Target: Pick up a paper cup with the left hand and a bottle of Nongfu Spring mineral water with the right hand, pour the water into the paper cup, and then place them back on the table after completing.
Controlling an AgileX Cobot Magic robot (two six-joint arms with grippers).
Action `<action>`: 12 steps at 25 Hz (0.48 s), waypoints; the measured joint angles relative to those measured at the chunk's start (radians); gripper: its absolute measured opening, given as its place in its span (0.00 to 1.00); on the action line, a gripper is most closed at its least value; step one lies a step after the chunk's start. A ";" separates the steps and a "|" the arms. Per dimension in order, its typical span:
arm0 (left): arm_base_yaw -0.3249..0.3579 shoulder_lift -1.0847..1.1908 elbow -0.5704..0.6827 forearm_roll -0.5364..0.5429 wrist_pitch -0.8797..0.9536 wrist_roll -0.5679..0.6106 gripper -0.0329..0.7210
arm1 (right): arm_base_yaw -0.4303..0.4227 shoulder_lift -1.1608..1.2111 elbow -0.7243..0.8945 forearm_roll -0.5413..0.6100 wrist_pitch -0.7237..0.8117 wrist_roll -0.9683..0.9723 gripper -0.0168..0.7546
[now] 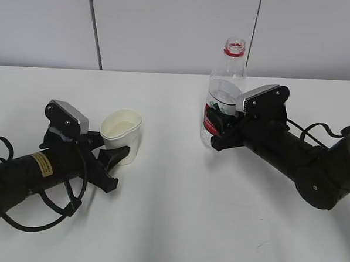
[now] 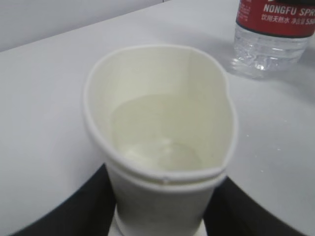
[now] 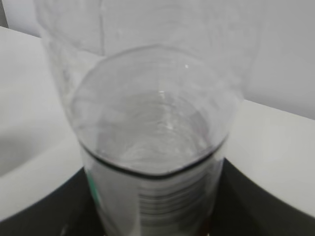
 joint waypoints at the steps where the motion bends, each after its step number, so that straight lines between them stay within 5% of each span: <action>1: 0.000 0.006 -0.001 0.000 -0.008 0.000 0.49 | 0.000 0.000 0.000 -0.002 0.000 0.000 0.52; 6: 0.000 0.012 -0.001 -0.002 -0.020 0.000 0.52 | 0.000 0.000 0.000 -0.007 0.000 0.000 0.52; 12: 0.000 0.012 -0.001 -0.002 -0.011 -0.061 0.78 | 0.000 0.002 0.000 -0.018 0.000 0.000 0.52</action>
